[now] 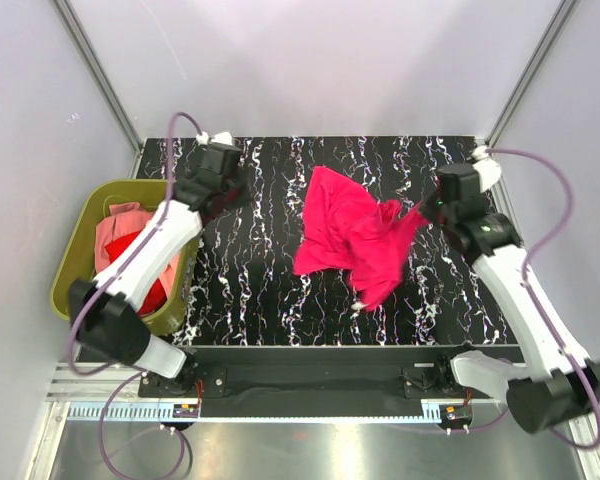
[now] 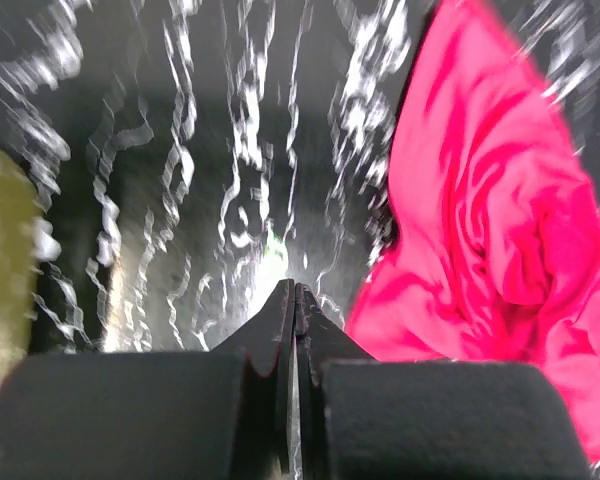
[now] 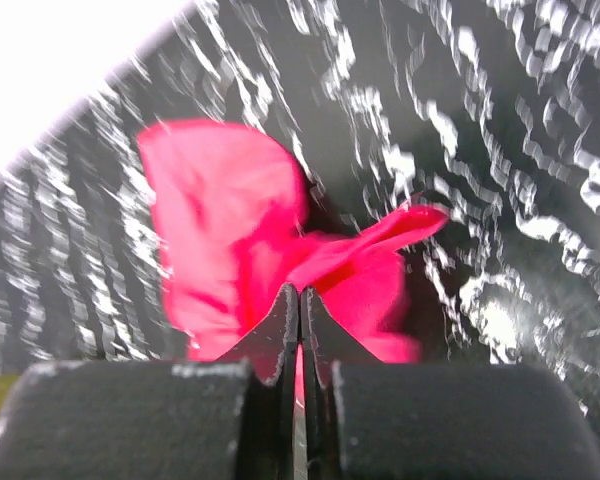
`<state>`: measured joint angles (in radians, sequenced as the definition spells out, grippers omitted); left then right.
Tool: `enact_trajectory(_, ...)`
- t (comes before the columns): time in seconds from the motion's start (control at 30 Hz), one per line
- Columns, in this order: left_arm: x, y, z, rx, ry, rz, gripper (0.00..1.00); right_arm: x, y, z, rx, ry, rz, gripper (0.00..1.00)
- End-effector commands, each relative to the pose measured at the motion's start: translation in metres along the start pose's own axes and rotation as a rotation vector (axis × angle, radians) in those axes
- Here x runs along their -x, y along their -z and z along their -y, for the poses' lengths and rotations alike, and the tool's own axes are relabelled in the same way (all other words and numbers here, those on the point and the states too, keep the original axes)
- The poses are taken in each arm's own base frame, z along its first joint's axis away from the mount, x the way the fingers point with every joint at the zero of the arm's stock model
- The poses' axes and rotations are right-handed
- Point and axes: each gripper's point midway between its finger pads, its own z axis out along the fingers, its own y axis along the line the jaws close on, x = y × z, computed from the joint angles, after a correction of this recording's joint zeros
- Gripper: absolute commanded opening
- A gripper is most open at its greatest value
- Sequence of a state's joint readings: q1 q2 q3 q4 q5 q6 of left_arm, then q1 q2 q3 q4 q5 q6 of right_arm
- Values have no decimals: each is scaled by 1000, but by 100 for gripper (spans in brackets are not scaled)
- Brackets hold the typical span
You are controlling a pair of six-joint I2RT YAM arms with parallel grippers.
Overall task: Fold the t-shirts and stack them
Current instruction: Flatten the tshirt out
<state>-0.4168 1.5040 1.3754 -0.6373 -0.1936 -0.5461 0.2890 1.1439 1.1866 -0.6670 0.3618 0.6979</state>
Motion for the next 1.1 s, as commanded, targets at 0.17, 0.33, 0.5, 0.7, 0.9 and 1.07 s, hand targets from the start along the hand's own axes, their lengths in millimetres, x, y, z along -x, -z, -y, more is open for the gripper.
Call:
enact_trajectory(0.17,-33,7,25,-198,-62,-57,54,13,39,7,41,9,32,0)
enact_trajectory(0.33,-87,-26,65,-323,-56,-195,58,8,43,17,30,17,34,0)
enact_trajectory(0.5,-130,-40,123,-489,-69,-297,60,10,48,23,23,29,54,0)
enact_trajectory(0.7,-177,-56,168,-527,-81,-396,61,13,52,23,32,33,69,0)
enact_trajectory(0.9,-220,-63,187,-510,-113,-444,63,9,54,18,72,26,53,0)
enact_trajectory(1.07,-242,-74,184,-463,-131,-494,64,10,55,18,76,37,61,0)
